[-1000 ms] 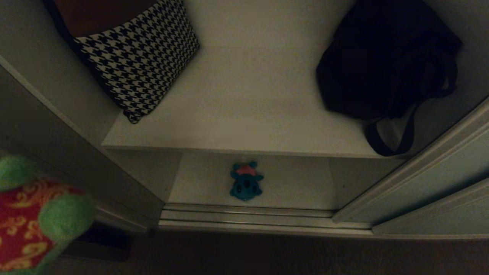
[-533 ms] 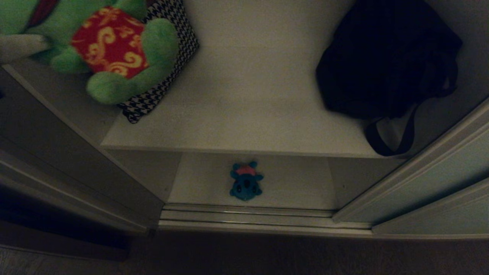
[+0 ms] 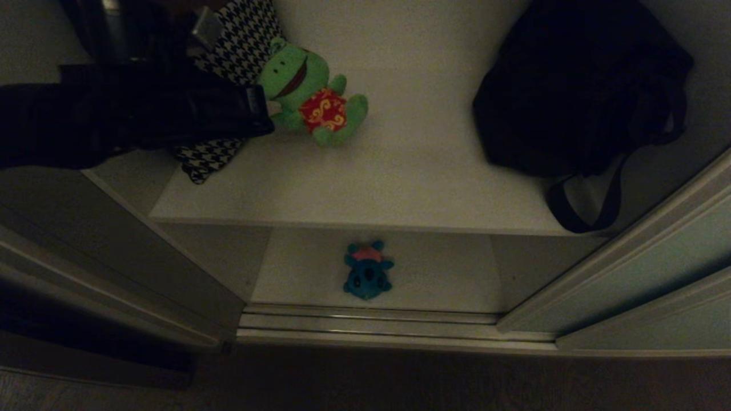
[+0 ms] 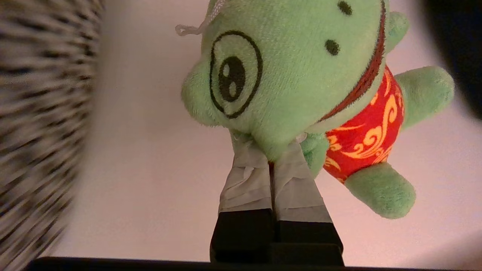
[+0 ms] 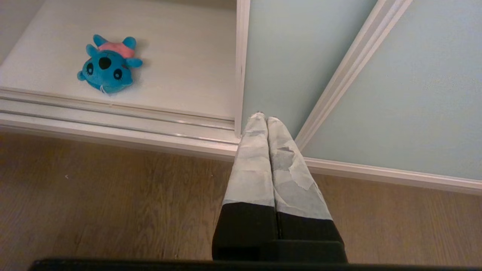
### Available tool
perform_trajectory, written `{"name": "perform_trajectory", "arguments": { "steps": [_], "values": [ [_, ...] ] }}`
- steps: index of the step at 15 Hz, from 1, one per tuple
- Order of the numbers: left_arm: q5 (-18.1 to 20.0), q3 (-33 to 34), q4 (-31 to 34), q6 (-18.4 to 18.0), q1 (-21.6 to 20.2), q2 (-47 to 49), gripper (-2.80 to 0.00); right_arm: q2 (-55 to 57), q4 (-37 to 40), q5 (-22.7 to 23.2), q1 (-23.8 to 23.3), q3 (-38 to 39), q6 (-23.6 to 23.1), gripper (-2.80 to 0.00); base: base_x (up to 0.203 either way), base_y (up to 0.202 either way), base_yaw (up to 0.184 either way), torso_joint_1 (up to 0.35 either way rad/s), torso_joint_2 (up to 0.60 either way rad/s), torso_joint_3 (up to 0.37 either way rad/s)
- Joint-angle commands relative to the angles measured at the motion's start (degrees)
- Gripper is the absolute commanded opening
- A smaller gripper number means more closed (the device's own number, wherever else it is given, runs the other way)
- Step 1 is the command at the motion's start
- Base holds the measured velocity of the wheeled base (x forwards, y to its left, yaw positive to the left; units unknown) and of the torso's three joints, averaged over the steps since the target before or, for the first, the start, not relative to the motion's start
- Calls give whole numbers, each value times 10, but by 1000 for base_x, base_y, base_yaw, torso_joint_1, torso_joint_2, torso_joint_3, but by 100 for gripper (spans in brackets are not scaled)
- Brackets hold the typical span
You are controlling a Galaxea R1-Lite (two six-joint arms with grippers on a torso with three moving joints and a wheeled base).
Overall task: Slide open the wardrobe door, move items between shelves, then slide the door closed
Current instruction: Place the green doll on the higher shelf
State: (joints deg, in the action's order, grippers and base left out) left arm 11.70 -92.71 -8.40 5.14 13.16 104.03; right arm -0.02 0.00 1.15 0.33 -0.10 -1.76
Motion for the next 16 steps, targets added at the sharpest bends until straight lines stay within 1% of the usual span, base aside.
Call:
{"name": "perform_trajectory", "arguments": {
  "steps": [1,2,4,6,9,11,12,16],
  "values": [
    [-27,-67,-3,10,14,115,-280,-2,0,0,0,0,0,-280,0,0,0,0,0,0],
    [-46,-95,-4,23,21,141,-280,-2,0,0,0,0,0,-280,0,0,0,0,0,0],
    [-77,-124,-14,36,29,171,-280,-2,0,0,0,0,0,-280,0,0,0,0,0,0],
    [-87,-133,-25,46,29,182,-280,-2,0,0,0,0,0,-280,0,0,0,0,0,0],
    [-90,-132,-32,46,28,178,-280,-2,0,0,0,0,0,-280,0,0,0,0,0,0],
    [-119,-145,-37,45,28,167,-280,-2,0,0,0,0,0,-280,0,0,0,0,0,0],
    [-126,-151,-40,46,28,160,0,-2,0,0,0,0,0,-280,0,0,0,0,0,0],
    [-123,-124,-32,41,27,109,0,-2,0,0,0,0,0,-280,0,0,0,0,0,0]
  ]
}}
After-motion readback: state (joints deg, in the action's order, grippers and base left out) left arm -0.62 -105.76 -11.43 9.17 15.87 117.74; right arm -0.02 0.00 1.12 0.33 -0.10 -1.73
